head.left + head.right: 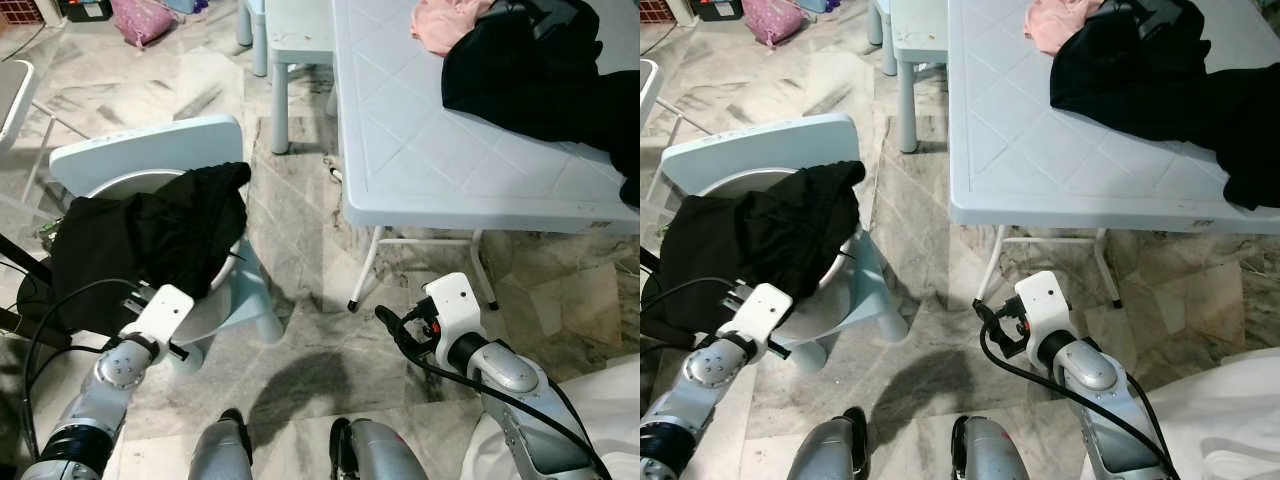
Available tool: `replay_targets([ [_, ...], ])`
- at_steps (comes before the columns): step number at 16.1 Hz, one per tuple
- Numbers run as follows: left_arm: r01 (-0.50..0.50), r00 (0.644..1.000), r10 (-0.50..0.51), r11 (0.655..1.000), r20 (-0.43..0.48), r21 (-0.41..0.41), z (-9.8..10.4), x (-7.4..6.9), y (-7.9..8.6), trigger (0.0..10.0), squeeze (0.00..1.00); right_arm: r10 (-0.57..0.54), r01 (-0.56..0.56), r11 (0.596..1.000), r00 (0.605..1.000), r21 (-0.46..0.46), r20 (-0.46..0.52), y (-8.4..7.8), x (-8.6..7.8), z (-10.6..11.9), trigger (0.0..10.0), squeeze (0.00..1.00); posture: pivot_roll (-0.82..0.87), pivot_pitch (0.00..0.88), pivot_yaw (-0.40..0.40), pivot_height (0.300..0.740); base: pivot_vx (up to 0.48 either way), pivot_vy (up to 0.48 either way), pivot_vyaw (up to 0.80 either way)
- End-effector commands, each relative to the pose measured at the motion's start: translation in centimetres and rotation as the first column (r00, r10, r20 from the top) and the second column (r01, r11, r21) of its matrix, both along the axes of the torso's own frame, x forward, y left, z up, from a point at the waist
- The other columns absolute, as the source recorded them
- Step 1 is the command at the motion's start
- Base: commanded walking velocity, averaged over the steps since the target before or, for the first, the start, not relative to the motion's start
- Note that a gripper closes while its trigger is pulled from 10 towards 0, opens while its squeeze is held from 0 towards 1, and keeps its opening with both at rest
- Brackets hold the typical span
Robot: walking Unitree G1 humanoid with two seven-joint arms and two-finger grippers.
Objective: Hang hanger
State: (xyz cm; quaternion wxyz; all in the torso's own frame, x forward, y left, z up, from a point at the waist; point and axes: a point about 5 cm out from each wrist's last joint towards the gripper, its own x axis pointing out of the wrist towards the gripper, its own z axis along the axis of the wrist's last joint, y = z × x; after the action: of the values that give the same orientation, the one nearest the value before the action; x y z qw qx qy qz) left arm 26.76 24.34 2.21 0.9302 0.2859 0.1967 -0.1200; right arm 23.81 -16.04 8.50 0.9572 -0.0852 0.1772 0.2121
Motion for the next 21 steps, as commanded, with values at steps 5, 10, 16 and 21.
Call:
replay_targets([
  [5, 0.219, 0.976, -0.213, 0.96, -0.053, 0.177, 0.1, -0.1, -1.0, 10.0, 1.0, -0.022, 0.022, 1.0, 1.0, -0.009, -0.014, -0.3, -0.1, -0.5, 10.0, 0.0, -0.03, 0.206, -0.086, 0.74, 0.0, 0.0, 0.0],
  [10, 0.4, 0.916, -0.382, 0.861, -0.12, 0.313, 0.7, -1.4, -0.6, 10.0, 1.0, -0.017, 0.018, 1.0, 1.0, 0.003, -0.015, 0.1, -0.1, -0.7, 10.0, 0.0, -0.02, 0.213, -0.079, 0.74, 0.0, 0.0, 0.0],
  [16, 0.454, 0.89, -0.43, 0.797, -0.154, 0.398, 1.3, -2.1, -0.2, 10.0, 1.0, -0.011, 0.012, 1.0, 1.0, 0.016, -0.017, 0.6, 0.0, -0.9, 10.0, 0.0, 0.0, 0.216, -0.073, 0.74, 0.0, 0.0, 0.0],
  [21, 0.327, 0.936, -0.35, 0.83, -0.034, 0.451, 2.1, -0.1, 0.1, 10.0, 1.0, -0.011, 0.012, 1.0, 1.0, 0.016, -0.011, 0.6, 0.3, -0.9, 10.0, 0.0, 0.0, 0.21, -0.07, 0.74, 0.0, 0.0, 0.0],
])
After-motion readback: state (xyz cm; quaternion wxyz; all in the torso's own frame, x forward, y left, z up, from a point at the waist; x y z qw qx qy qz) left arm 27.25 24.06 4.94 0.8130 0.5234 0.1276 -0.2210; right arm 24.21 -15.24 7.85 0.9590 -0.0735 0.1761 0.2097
